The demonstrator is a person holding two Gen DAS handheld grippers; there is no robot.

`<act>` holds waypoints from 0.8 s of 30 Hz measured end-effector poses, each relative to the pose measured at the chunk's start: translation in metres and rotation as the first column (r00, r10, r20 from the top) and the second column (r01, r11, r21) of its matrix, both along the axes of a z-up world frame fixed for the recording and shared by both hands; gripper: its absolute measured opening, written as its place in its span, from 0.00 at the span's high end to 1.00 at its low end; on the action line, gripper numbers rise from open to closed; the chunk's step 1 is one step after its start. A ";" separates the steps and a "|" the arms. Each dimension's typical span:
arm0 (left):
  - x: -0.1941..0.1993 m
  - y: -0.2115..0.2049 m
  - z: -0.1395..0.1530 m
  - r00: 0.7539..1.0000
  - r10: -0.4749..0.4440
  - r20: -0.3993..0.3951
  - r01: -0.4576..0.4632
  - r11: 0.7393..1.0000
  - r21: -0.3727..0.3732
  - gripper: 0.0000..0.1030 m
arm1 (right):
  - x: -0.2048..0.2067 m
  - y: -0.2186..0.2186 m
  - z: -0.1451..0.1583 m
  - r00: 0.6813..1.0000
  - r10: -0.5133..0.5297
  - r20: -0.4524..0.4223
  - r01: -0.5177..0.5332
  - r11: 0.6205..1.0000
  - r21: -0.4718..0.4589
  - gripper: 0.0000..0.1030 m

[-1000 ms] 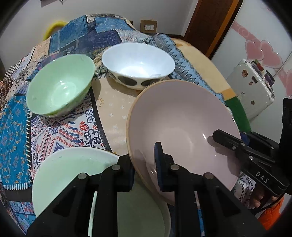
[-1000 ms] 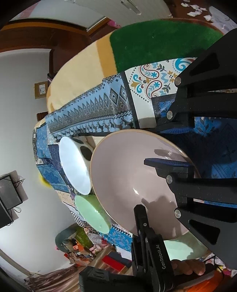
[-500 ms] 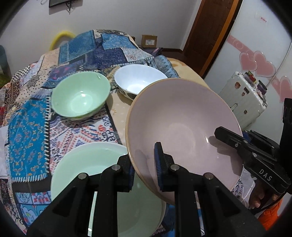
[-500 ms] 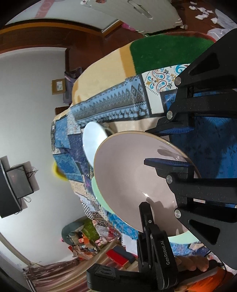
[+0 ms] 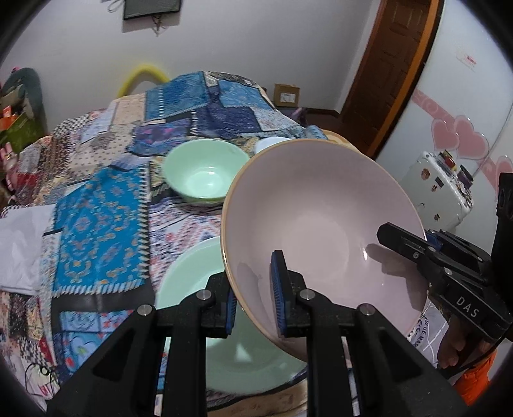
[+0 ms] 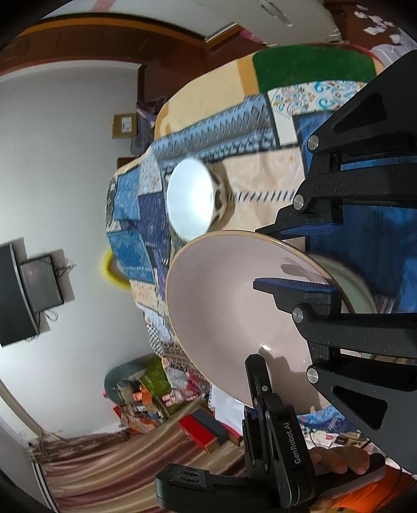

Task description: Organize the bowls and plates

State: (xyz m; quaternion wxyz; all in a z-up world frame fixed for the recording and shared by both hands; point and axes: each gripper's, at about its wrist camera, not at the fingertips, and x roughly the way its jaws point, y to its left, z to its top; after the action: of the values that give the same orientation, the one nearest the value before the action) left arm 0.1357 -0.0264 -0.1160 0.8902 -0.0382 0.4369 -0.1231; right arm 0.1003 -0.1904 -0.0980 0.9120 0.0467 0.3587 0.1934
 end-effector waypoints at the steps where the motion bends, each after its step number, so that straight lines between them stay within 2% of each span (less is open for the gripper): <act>1: -0.004 0.007 0.001 1.000 0.011 0.004 -0.011 1.000 -0.001 0.81 | 0.000 0.006 0.001 1.000 0.012 0.004 -0.012 1.000 -0.001 0.79; 12: -0.038 0.082 0.005 0.991 0.133 0.015 -0.133 0.991 -0.012 0.81 | -0.005 0.073 0.005 0.991 0.134 0.017 -0.134 0.991 -0.013 0.79; 24: -0.061 0.156 -0.007 0.967 0.255 -0.001 -0.255 0.967 -0.007 0.81 | -0.001 0.143 -0.013 0.967 0.253 -0.026 -0.253 0.967 -0.012 0.79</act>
State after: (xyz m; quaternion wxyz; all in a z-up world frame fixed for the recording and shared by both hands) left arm 0.0742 0.1293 -0.1229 0.8985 -0.0970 0.4280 -0.0092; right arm 0.0991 -0.0474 -0.1106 0.8758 -0.0041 0.3743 0.3048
